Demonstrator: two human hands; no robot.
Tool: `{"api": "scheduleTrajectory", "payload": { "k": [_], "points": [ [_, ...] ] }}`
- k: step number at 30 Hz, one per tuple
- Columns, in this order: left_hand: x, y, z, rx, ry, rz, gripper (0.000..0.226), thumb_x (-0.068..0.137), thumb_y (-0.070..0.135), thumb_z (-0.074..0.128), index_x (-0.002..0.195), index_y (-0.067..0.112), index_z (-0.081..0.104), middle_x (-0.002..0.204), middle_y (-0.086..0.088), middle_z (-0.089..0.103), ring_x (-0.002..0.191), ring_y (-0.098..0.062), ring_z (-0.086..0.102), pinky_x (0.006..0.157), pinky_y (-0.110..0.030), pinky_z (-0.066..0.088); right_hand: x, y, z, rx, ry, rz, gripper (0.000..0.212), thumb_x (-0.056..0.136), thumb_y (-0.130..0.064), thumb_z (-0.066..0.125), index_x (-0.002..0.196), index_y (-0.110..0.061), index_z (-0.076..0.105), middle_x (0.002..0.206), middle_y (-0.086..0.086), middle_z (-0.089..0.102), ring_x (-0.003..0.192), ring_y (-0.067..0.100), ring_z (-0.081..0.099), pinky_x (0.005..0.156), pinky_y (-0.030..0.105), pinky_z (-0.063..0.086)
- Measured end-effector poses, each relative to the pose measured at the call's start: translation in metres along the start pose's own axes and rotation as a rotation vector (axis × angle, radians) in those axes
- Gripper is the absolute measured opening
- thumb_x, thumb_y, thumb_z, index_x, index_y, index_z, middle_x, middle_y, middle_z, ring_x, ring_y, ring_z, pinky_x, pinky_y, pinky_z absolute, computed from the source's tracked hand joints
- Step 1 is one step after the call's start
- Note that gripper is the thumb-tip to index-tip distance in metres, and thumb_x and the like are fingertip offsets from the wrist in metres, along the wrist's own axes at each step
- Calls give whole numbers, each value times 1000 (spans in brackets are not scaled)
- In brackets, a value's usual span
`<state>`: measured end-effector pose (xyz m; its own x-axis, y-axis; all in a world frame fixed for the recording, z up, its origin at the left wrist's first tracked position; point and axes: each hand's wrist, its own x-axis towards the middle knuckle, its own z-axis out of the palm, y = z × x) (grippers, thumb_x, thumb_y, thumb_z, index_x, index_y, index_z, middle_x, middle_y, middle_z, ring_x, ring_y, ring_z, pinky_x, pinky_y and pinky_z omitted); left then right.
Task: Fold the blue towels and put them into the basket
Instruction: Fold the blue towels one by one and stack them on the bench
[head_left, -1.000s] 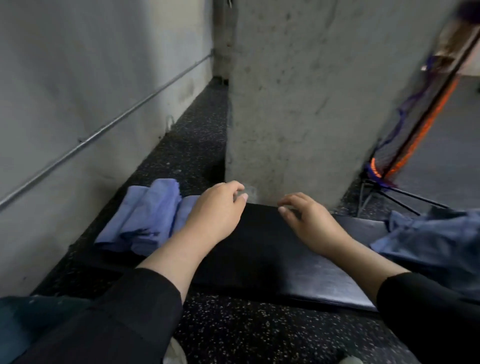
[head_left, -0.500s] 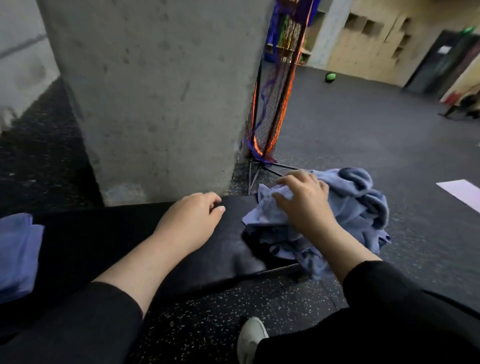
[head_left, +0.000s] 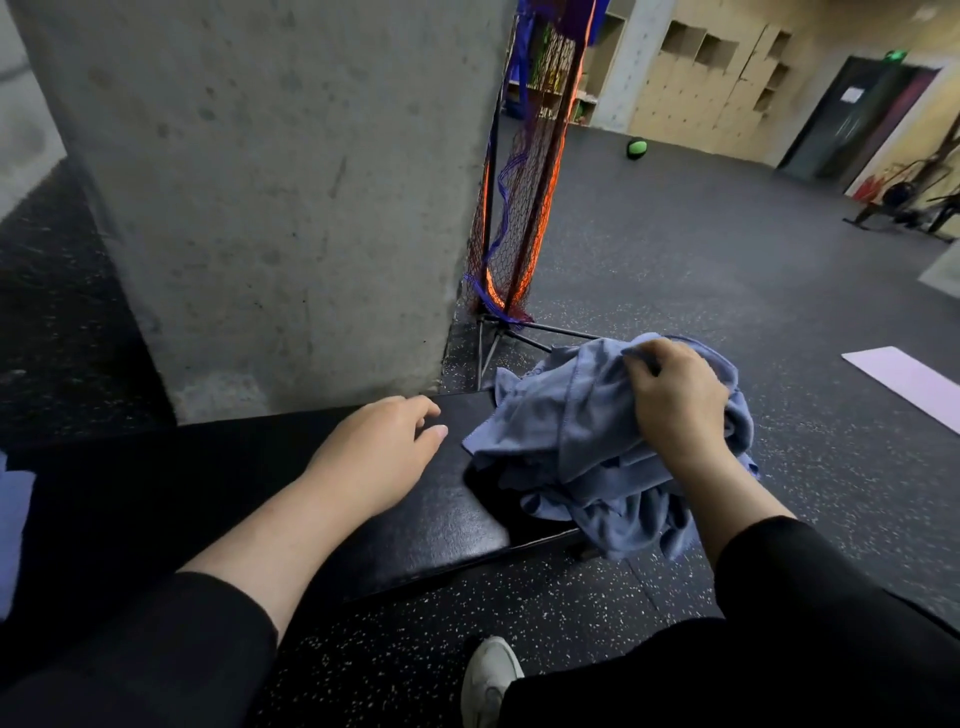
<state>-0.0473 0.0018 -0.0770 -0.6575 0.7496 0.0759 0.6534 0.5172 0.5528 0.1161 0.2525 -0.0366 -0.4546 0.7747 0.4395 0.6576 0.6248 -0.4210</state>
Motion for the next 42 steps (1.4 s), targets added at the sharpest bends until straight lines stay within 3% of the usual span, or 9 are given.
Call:
{"api": "scheduleTrajectory", "payload": {
  "k": [4,15,20,23,25,28,31,35,42],
  "points": [
    [-4,-4,-6,-32,9,-2,34,101,42,52,130,27,62,116,8,64,107,-13,59,94,-35,49,16,-21,-27,362,79,66,14,97,-27,59,100,-22,72,90,-7,70,89,14,65,85,36,53],
    [-20,-9,-39,-178,152,-5,41,101,43,50,139,27,55,137,8,57,124,-14,54,103,-35,45,89,-161,-146,759,196,-96,10,98,-24,62,102,-21,70,95,-8,72,90,4,68,82,22,59],
    [-29,-11,-58,-445,302,60,50,101,46,47,146,24,48,139,6,57,125,-9,54,109,-28,42,75,-234,-164,989,145,-215,11,96,-18,62,96,-12,72,94,12,76,90,25,74,79,43,62],
    [-37,-13,-75,-691,412,26,45,103,42,44,146,25,48,136,7,58,122,-2,53,101,-9,35,53,-262,-138,1084,45,-230,13,95,-19,63,98,-9,72,90,13,75,87,26,73,78,42,62],
    [-39,-20,-86,-921,462,-83,42,101,55,40,134,34,55,133,7,63,122,-6,58,109,-28,41,28,-272,-101,1100,-39,-230,7,94,-20,65,92,-15,71,78,5,70,75,19,67,70,37,56],
    [-43,-40,-100,-1295,346,-367,59,91,77,38,116,32,65,118,0,73,105,-18,70,90,-41,55,-24,-267,-29,951,-198,-235,13,94,-24,68,82,-23,62,67,-6,59,61,5,54,59,25,46],
    [-55,-57,-98,-1393,107,-574,57,98,64,45,118,15,67,109,-10,75,93,-25,72,72,-32,56,-84,-246,38,788,-451,-281,16,93,-19,68,80,-15,59,61,-8,54,54,2,45,51,18,39],
    [-69,-89,-85,-1319,124,-642,33,102,34,57,76,15,65,72,-6,68,57,-14,66,52,-18,48,-138,-229,89,750,-790,-309,13,93,-13,68,82,-13,61,65,-14,65,64,1,51,59,18,41],
    [-74,-130,-107,-1038,378,-625,16,94,27,59,90,18,72,98,-8,73,100,-24,69,92,-38,54,-146,-258,102,709,-1017,-414,16,94,-35,63,94,-22,73,118,-29,66,108,-12,60,91,24,44]
  ]
}}
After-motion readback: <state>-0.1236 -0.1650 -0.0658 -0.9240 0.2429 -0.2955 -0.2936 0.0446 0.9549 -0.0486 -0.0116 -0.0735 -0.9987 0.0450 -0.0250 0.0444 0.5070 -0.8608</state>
